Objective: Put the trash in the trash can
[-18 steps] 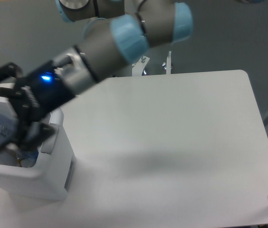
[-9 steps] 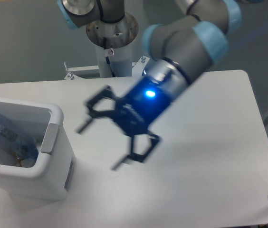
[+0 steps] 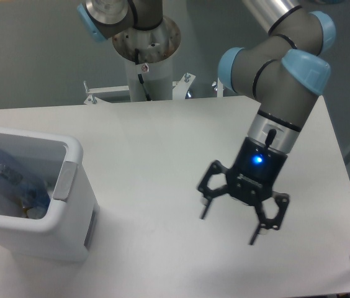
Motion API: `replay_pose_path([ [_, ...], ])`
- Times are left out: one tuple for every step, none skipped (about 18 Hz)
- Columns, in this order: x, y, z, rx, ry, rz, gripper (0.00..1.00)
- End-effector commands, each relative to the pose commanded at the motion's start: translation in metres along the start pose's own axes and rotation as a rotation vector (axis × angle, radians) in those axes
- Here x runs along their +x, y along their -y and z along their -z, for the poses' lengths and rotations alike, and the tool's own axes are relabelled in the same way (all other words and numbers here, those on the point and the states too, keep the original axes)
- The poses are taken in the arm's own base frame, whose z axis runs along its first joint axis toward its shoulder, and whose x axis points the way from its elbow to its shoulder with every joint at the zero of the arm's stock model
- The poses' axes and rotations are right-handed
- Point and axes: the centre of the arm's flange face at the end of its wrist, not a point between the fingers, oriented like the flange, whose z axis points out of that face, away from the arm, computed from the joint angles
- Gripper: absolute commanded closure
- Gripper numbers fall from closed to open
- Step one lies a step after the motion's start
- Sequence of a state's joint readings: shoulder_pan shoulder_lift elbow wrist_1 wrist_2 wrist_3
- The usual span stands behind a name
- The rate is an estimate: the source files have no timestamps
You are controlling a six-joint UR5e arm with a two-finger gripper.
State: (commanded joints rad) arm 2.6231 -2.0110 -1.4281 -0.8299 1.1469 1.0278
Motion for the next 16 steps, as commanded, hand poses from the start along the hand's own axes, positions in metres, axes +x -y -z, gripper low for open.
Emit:
replay_pose_path([
  [-0.002, -0.006, -0.002, -0.054, 0.025, 0.000, 0.00],
  [-0.003, -0.013, -0.005, -0.118, 0.055, -0.016, 0.00],
  [-0.001, -0.017, -0.007, -0.167, 0.071, -0.047, 0.00],
  [0.003, -0.021, -0.010, -0.198, 0.068, -0.063, 0.00],
  [0.007, -0.024, -0.013, -0.212, 0.063, -0.065, 0.00],
  [0.011, -0.028, -0.016, -0.219, 0.055, -0.061, 0.00],
  [0.016, -0.032, -0.018, -0.223, 0.047, -0.062, 0.00],
  [0.021, -0.035, -0.020, -0.229, 0.037, -0.067, 0.00],
  [0.023, -0.039, -0.021, -0.242, 0.032, -0.089, 0.00],
  [0.023, -0.042, -0.021, -0.270, 0.038, -0.118, 0.00],
  [0.023, -0.044, -0.020, -0.304, 0.048, -0.134, 0.00],
  [0.027, -0.042, -0.018, -0.328, 0.047, -0.141, 0.00],
  [0.032, -0.041, -0.020, -0.341, 0.032, -0.144, 0.00],
  [0.034, -0.040, -0.021, -0.347, 0.017, -0.147, 0.00],
  [0.034, -0.040, -0.021, -0.349, 0.014, -0.149, 0.00],
  [0.034, -0.040, -0.021, -0.350, 0.014, -0.151, 0.00],
])
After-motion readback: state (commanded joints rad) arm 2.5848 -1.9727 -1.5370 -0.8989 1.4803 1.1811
